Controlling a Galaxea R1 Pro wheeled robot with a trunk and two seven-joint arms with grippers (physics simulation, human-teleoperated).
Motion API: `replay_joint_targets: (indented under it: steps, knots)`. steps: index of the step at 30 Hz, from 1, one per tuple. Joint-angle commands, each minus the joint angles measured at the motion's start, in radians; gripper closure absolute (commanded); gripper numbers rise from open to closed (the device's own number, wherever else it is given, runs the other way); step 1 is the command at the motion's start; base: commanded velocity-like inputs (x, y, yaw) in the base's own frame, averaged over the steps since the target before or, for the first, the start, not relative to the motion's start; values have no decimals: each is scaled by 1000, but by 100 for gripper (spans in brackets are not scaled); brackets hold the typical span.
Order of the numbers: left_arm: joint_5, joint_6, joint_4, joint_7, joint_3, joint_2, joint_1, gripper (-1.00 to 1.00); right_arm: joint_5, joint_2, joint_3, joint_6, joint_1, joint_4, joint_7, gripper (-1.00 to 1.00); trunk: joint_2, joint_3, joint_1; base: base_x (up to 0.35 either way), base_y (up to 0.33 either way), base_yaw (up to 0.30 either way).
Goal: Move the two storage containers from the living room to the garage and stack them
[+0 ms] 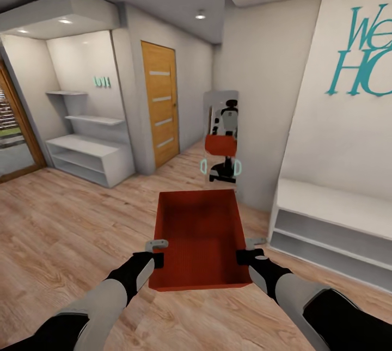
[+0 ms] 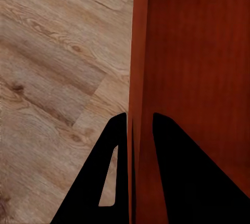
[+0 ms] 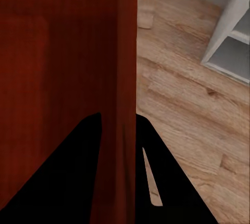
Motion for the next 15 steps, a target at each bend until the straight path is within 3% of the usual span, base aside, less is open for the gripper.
replay_joint_targets:
  steps: [1,15]
  knots:
    - [-30,-1,-5,13,-2,3,-1,100,-19,0,-16,-5,-1,24,-5,100,-2,-2,1,328,0,236]
    - [-30,-1,-5,13,-2,3,0,100,-19,-1,-16,-5,-2,24,-5,100,-2,-2,1,328,0,256]
